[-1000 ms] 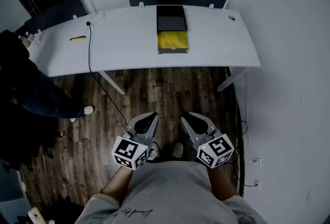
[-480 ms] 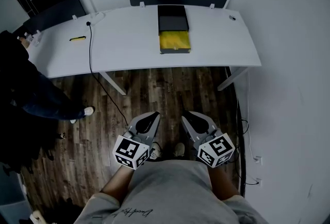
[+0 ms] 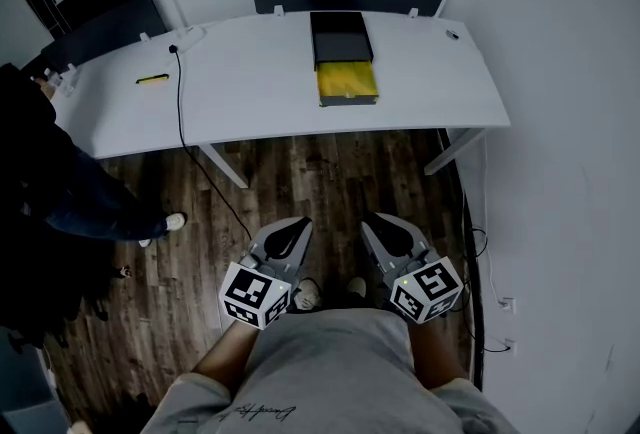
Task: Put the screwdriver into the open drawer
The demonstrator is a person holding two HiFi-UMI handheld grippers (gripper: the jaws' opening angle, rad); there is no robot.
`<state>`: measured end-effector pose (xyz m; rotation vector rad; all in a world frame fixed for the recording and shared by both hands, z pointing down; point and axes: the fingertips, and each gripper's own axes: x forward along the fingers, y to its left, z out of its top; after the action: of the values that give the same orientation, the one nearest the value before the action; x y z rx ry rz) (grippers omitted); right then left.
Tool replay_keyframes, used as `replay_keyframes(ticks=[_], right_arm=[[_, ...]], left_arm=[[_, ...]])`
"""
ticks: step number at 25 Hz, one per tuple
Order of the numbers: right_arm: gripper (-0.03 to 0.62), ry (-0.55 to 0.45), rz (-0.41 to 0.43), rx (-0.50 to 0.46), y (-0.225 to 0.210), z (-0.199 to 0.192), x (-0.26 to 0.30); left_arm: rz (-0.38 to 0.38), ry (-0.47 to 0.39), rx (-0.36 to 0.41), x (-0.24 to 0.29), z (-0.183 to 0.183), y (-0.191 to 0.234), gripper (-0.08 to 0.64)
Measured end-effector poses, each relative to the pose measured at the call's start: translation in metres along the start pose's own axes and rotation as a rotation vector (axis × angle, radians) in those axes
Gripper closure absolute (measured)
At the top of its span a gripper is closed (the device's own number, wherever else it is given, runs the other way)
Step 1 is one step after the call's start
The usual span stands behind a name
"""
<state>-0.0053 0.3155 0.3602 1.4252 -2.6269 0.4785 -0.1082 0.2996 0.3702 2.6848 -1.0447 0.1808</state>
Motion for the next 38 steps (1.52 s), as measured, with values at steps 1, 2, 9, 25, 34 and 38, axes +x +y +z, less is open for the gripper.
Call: replay_keyframes(ticks=[1,2,9,25,34,38], right_arm=[[0.518,-0.003,-0.004,-0.001,0.001,0.001,0.001],[0.518,-0.005,-0.008,-0.002,0.002,0.002,0.002],[0.518,-0.010,-0.028,-0.003,0.006,0.003,0.003],[0.518,-0.013,-0.018,0.006,-0.032,0.013,0.039],[0.518,0.003,0.011,-0.001,-0.095,0.033,0.092],[0.518,0.013,0.032,0.005,-0.125,0.047,0.119]], left_arm=[[-0.003,0.000,0.001,-0.002,0.000,0.002,0.560],[-0.007,0.000,0.002,-0.003,0.000,0.004,0.560],[-0.033,-0.001,-0.005,-0.005,-0.002,0.009,0.560],[-0.042,-0.012,0.008,0.042,0.012,0.036,0.560],[-0.020,-0.017,0.004,0.112,0.028,0.076,0.560],[-0.010,-0.010,0.001,0.147,0.040,0.095,0.560]])
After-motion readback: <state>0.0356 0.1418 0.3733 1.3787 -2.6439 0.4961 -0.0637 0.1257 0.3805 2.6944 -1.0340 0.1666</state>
